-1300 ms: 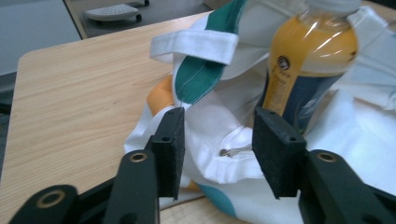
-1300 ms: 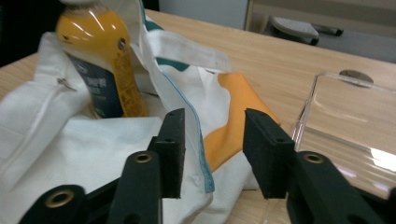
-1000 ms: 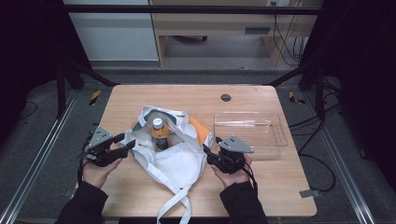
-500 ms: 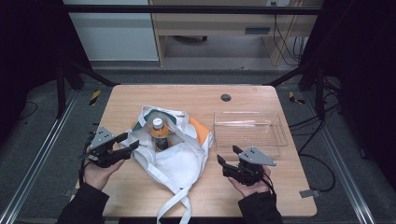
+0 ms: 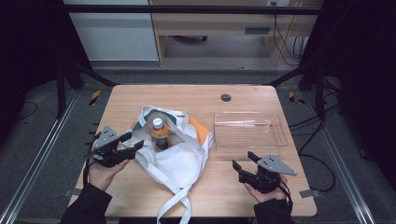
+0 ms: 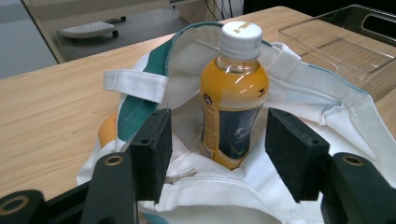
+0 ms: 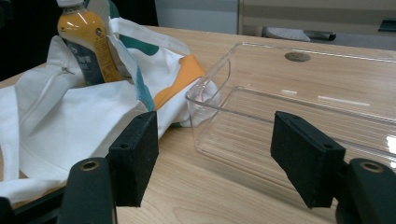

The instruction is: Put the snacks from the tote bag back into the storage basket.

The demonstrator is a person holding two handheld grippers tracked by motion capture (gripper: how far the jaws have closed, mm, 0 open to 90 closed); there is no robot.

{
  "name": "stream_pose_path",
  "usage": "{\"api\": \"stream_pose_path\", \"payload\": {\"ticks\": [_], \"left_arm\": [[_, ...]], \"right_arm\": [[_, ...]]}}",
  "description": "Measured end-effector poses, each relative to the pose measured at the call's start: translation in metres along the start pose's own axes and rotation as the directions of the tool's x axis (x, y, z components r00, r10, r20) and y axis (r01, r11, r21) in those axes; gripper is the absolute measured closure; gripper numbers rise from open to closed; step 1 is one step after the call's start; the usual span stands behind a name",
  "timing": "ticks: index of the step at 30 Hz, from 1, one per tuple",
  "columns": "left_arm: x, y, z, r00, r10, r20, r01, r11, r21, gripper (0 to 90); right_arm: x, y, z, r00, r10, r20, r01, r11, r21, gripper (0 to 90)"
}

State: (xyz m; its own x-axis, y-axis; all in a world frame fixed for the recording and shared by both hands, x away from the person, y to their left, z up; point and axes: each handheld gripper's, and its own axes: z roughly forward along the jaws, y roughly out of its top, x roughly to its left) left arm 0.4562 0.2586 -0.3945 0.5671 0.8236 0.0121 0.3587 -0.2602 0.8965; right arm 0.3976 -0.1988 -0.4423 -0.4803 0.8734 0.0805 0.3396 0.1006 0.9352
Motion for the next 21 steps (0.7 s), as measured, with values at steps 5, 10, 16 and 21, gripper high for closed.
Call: {"api": "stream_pose_path", "payload": {"ticks": [5,10,16,21], "left_arm": [[-0.001,0.003,-0.002,1.0000,-0.004,0.001,0.004,0.9999,-0.014,40.9],[-0.003,0.004,-0.001,1.0000,0.003,0.007,-0.003,1.0000,-0.008,40.3],[-0.004,0.010,0.002,0.9999,0.000,0.011,0.000,0.9997,-0.024,39.6],[-0.009,0.017,0.007,0.9996,0.017,0.022,-0.017,0.9994,-0.030,37.9]], "right_arm": [[-0.004,-0.004,-0.002,0.9998,-0.012,0.016,0.012,1.000,0.013,30.0],[-0.006,-0.006,-0.005,0.9995,-0.022,0.024,0.022,1.000,0.020,28.9],[-0.006,-0.008,-0.007,0.9993,-0.029,0.024,0.029,0.999,0.024,27.7],[-0.007,-0.010,-0.010,0.9992,-0.028,0.027,0.027,0.999,0.018,27.3]]}}
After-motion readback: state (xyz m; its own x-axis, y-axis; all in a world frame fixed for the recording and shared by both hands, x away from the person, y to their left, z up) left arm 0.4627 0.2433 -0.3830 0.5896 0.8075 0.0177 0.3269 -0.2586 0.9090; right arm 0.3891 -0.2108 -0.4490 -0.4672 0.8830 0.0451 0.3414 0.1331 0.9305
